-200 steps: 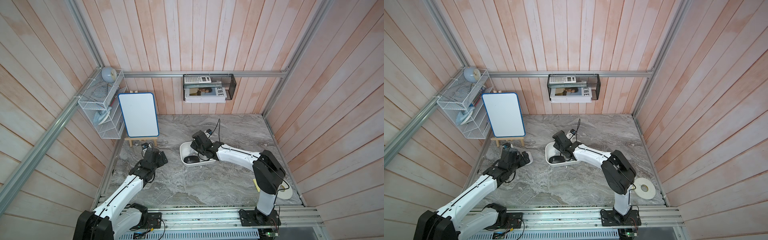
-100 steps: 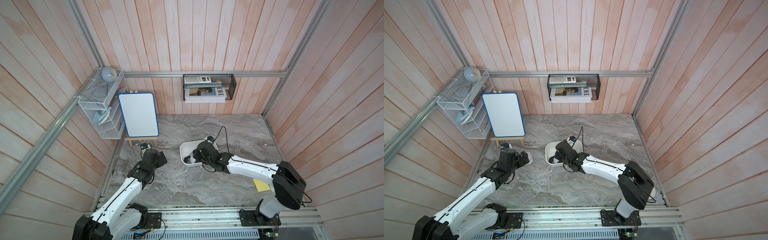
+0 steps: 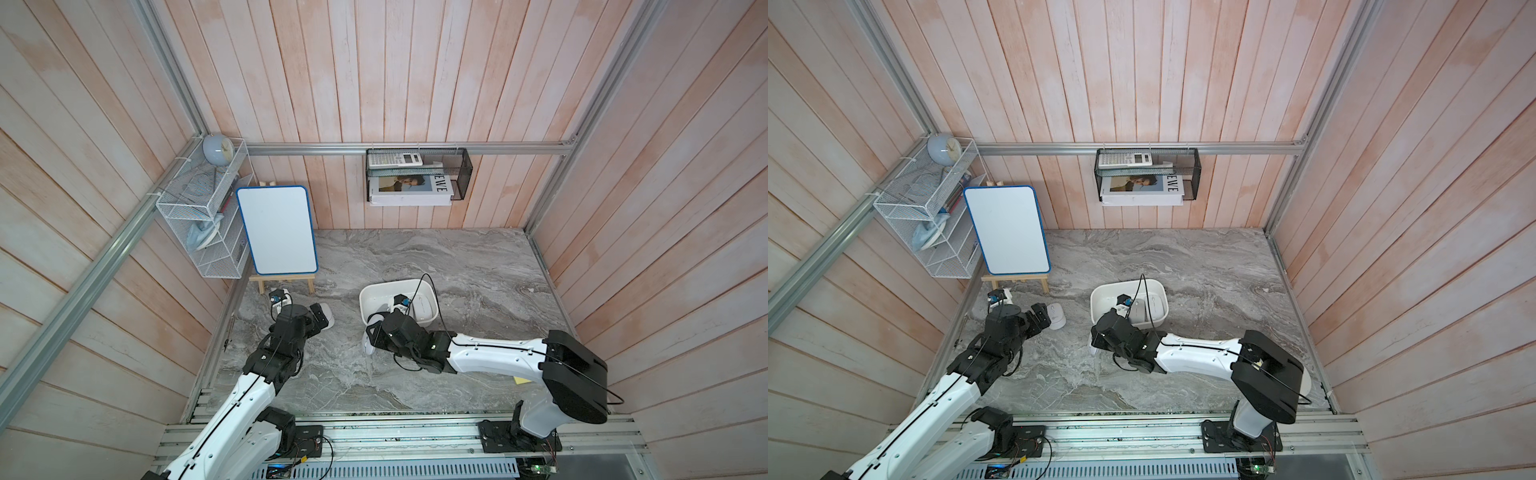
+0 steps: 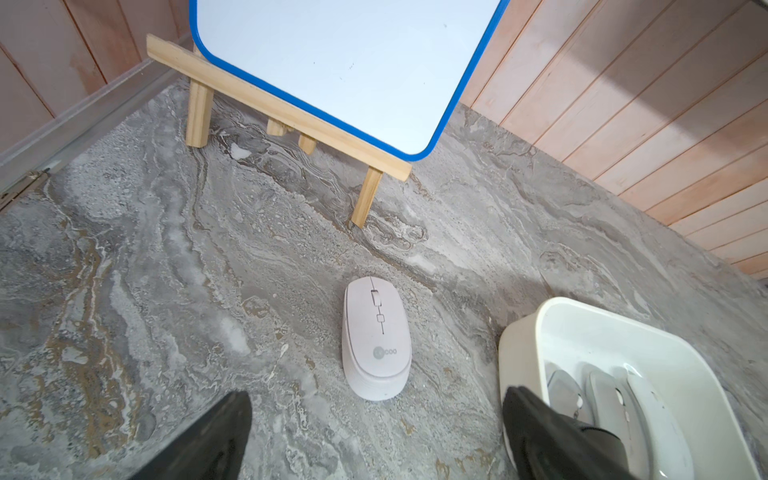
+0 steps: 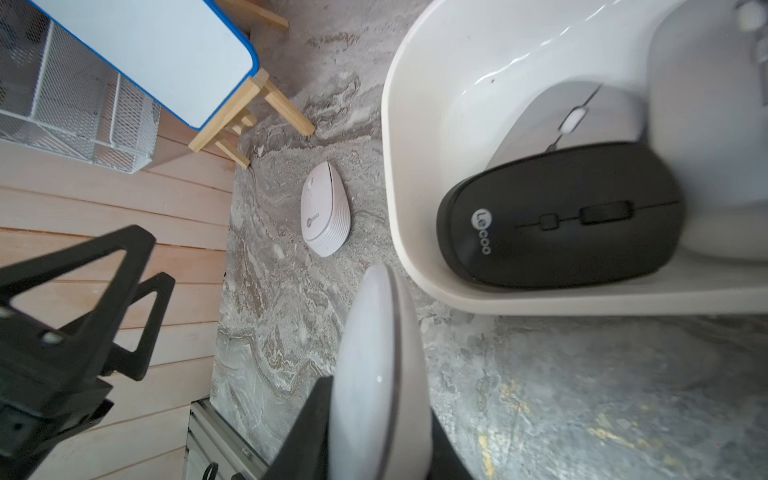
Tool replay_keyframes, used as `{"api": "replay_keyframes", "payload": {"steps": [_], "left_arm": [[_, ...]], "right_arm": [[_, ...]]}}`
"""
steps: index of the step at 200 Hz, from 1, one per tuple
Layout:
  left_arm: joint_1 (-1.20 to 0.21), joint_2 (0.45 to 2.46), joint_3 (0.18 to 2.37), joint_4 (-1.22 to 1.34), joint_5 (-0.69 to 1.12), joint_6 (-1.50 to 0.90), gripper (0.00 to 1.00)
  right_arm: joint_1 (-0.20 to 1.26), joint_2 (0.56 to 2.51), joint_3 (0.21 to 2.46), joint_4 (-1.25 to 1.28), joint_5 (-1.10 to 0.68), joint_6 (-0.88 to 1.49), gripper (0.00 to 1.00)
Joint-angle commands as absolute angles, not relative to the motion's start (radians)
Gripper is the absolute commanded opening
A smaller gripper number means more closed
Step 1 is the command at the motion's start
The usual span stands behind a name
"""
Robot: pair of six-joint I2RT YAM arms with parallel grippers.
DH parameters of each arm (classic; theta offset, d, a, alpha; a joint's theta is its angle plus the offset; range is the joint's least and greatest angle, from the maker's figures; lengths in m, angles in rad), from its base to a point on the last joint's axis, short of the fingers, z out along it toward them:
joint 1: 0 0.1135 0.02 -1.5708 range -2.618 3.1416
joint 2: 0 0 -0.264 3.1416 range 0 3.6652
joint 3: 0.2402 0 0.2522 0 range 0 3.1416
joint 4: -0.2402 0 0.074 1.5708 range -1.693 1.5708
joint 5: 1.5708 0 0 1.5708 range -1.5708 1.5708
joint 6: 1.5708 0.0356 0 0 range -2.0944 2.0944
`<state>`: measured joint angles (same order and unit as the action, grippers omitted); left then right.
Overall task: Take out the mouse from the storage box
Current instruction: Place the mouse at the center of the board.
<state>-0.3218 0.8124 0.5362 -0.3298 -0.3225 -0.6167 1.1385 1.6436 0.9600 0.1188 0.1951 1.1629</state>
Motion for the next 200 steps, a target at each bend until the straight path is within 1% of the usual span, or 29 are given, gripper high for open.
{"api": "replay_keyframes", "payload": {"steps": [1,53,97,134,177,200], "left_arm": [[-0.324,0.798,0.521,-0.354,-0.358,-0.614,1.0],[-0.325,0.733,0.512,-0.386,-0.421,-0.629,1.0],[-0.325,0.678,0.501,-0.4,-0.448,-0.636,1.0],[-0.324,0.678,0.499,-0.397,-0.448,-0.637,1.0],[-0.325,0.685,0.499,-0.391,-0.443,-0.635,1.0],[-0.325,0.689,0.5,-0.39,-0.442,-0.635,1.0]], "right_arm": [[1.157,1.725,1.024,0.172,0.131,1.17,0.2],[1.183,1.886,1.157,0.154,0.056,1.164,0.21],[1.183,1.97,1.212,0.139,0.03,1.188,0.22],[1.183,2.026,1.288,0.092,0.012,1.175,0.23],[1.181,2.075,1.332,0.06,-0.019,1.187,0.29],[1.181,2.102,1.367,0.032,-0.038,1.182,0.3]]}}
